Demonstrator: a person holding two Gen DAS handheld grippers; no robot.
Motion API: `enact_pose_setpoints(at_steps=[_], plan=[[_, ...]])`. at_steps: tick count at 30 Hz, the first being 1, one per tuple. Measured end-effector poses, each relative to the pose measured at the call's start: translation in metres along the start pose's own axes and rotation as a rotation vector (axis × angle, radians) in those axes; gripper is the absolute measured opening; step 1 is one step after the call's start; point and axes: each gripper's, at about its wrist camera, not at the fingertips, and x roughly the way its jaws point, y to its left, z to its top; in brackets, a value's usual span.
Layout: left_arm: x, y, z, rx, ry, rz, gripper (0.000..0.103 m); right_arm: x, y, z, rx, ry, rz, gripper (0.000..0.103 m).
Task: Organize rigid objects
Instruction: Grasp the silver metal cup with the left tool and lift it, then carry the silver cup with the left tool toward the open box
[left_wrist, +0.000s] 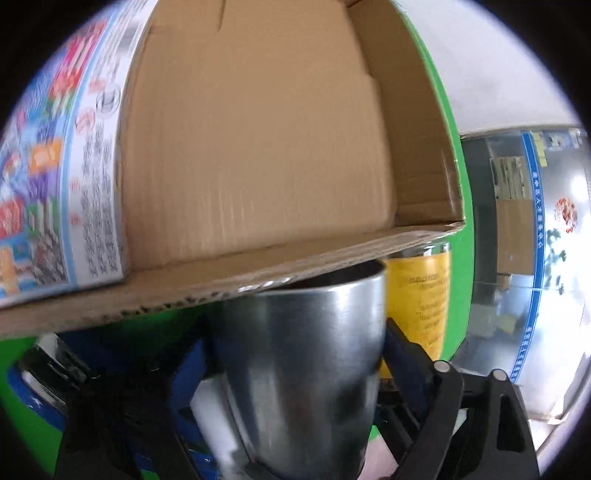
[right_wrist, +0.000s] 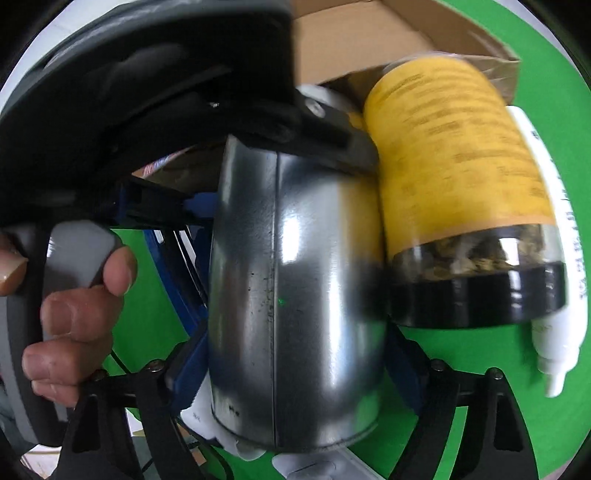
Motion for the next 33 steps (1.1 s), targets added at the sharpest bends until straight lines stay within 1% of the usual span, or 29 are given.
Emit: enact_pose_setpoints(at_steps=[2, 6, 8, 11, 14, 17, 19, 24, 27, 33], plan=[[0.001, 0.002, 0.000, -0.011, 0.010, -0.015, 0.086, 0.007, 0.003, 0.003, -0.006, 0.005, 0.006, 0.083], [-0.001, -0.001, -0.003, -0.016, 0.012, 0.001, 0.085, 0.012, 0.004, 0.009, -0.015, 0.019, 0.023, 0.083], [-0.004, -0.006, -0.006, -0.009, -0.003, -0.002, 0.085, 0.010, 0.004, 0.012, -0.030, 0.021, 0.019, 0.082], [-0.024, -0.013, -0.012, -0.001, -0.033, 0.003, 0.085, -0.003, 0.015, 0.016, -0.049, -0.001, 0.026, 0.082], [-0.051, -0.027, -0.020, 0.025, -0.077, 0.009, 0.085, -0.025, 0.033, 0.021, -0.085, -0.032, 0.027, 0.082], [-0.089, -0.045, -0.030, 0.051, -0.149, 0.014, 0.085, -0.049, 0.049, 0.030, -0.117, -0.068, 0.031, 0.082], [-0.110, -0.055, -0.029, 0.069, -0.190, 0.016, 0.085, -0.067, 0.062, 0.036, -0.141, -0.101, 0.031, 0.082], [-0.177, -0.081, -0.028, 0.114, -0.304, 0.012, 0.085, -0.117, 0.098, 0.066, -0.214, -0.205, 0.025, 0.082], [-0.212, -0.093, -0.027, 0.129, -0.366, 0.015, 0.085, -0.144, 0.112, 0.084, -0.255, -0.256, 0.030, 0.082], [-0.249, -0.117, -0.020, 0.147, -0.442, 0.017, 0.085, -0.177, 0.132, 0.116, -0.319, -0.317, 0.033, 0.082]])
